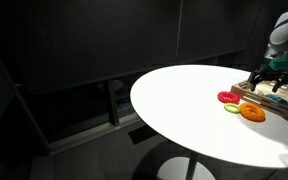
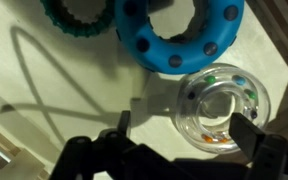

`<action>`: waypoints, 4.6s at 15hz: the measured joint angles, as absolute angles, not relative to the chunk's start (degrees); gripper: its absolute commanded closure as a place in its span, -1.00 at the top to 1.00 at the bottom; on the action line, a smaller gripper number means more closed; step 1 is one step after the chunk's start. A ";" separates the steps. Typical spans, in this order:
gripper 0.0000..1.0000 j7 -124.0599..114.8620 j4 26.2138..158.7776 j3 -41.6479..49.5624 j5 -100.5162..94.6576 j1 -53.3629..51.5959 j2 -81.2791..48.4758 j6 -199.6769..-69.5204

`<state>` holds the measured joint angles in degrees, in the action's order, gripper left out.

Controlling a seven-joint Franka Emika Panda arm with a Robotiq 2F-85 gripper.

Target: Pick up the clear ring and put it on the table

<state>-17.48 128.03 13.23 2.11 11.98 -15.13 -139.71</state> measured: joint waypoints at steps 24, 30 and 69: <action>-0.81 -17.58 127.71 12.58 3.04 11.12 -10.37 -137.48; -0.81 -17.57 128.63 10.88 3.06 9.03 -6.41 -135.03; 1.00 -6.34 137.27 8.04 3.53 7.62 6.43 -126.53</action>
